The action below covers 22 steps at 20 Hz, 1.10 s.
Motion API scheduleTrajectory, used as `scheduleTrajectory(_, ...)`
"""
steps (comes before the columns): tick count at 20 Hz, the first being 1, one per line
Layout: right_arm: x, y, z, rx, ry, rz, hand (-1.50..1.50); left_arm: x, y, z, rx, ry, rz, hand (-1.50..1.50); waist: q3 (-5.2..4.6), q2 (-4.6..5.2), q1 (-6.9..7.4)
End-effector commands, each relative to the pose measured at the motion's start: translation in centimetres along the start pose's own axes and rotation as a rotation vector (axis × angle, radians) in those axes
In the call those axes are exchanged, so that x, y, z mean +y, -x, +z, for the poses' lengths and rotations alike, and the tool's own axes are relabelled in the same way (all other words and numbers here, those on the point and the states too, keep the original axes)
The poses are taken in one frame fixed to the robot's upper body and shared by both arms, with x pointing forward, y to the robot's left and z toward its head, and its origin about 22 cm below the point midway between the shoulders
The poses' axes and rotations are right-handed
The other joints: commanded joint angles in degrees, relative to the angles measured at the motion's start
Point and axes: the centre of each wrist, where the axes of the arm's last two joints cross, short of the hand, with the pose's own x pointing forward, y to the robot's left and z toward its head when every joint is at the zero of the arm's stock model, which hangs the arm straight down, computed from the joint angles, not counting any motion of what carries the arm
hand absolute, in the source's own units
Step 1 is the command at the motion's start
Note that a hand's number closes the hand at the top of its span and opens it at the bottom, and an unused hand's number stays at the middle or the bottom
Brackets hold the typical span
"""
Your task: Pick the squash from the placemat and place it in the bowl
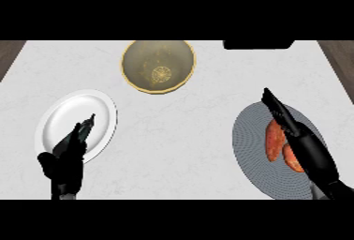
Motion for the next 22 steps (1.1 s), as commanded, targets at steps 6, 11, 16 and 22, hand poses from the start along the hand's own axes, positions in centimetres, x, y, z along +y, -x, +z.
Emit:
scheduleTrajectory(6, -1.0, 5.6, 5.7, 0.567, 0.348, -0.025, 1.5, -2.8, -8.3, -2.3, -0.354, 0.209, -0.089, 0.0, 0.75, -0.69, -1.45)
scheduleTrajectory(11, -0.5, 5.9, 6.9, 0.403, 0.909, 0.195, -1.5, -3.2, -6.7, -1.5, -0.287, 0.225, -0.057, 0.0, 0.98, -1.59, -3.89)
scheduleTrajectory(16, 3.5, 3.7, 8.0, 0.213, 1.022, 0.283, -1.5, -4.9, -9.0, -1.9, -0.305, 0.29, -0.084, 0.0, 0.68, -1.08, -0.57)
scheduleTrajectory(22, 2.2, -0.5, 11.0, 0.354, 1.067, 0.428, -1.5, -5.2, -8.3, -1.2, -0.296, 0.302, -0.093, 0.0, 0.49, -0.95, 0.35)
